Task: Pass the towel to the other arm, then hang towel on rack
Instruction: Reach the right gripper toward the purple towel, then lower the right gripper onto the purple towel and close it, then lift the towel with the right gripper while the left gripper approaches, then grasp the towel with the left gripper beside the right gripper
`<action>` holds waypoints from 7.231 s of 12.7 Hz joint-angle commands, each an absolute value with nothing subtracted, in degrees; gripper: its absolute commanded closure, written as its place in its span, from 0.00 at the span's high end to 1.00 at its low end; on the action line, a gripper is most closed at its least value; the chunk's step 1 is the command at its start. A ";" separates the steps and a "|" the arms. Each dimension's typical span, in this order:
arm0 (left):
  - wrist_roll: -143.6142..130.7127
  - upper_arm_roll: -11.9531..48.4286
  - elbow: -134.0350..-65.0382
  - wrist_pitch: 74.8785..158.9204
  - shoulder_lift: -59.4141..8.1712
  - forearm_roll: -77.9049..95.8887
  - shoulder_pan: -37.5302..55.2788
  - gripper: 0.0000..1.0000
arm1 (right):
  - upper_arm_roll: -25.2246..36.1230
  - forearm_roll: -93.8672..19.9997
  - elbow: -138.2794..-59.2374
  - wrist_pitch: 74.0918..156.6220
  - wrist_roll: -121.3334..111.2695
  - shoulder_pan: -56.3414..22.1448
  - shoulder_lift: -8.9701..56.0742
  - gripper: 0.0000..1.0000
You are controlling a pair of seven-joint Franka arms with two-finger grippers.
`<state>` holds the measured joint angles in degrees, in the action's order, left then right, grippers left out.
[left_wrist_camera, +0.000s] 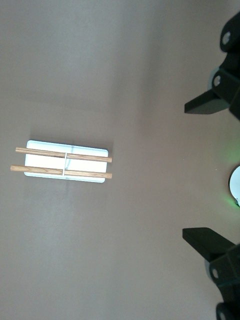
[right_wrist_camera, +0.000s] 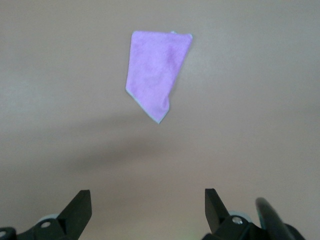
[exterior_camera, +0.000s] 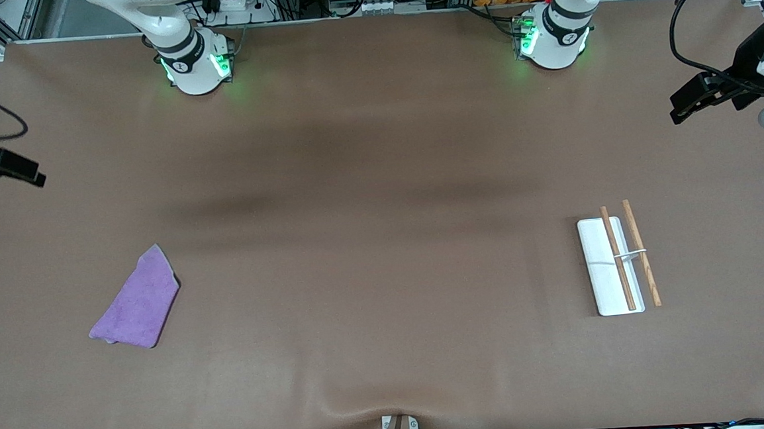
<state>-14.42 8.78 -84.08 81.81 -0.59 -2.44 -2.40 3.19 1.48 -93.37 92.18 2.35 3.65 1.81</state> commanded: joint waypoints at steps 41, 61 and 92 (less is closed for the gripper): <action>-12.83 8.44 -83.32 82.35 -1.05 -1.67 -2.64 1.00 | -0.62 -11.95 -85.43 142.57 -16.87 12.66 46.33 0.00; -21.53 9.14 -82.70 87.88 -9.57 9.38 -1.58 1.00 | -28.46 -8.44 -85.17 109.34 -30.32 2.56 24.70 0.00; -80.76 12.39 -99.05 95.09 -15.20 28.39 15.37 0.85 | -30.06 -9.05 -83.58 124.72 -13.62 -23.38 26.81 0.00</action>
<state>-78.73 12.65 -98.11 93.91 -15.56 27.14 14.00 -30.07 -9.21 -83.75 124.35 -14.53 -23.26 26.90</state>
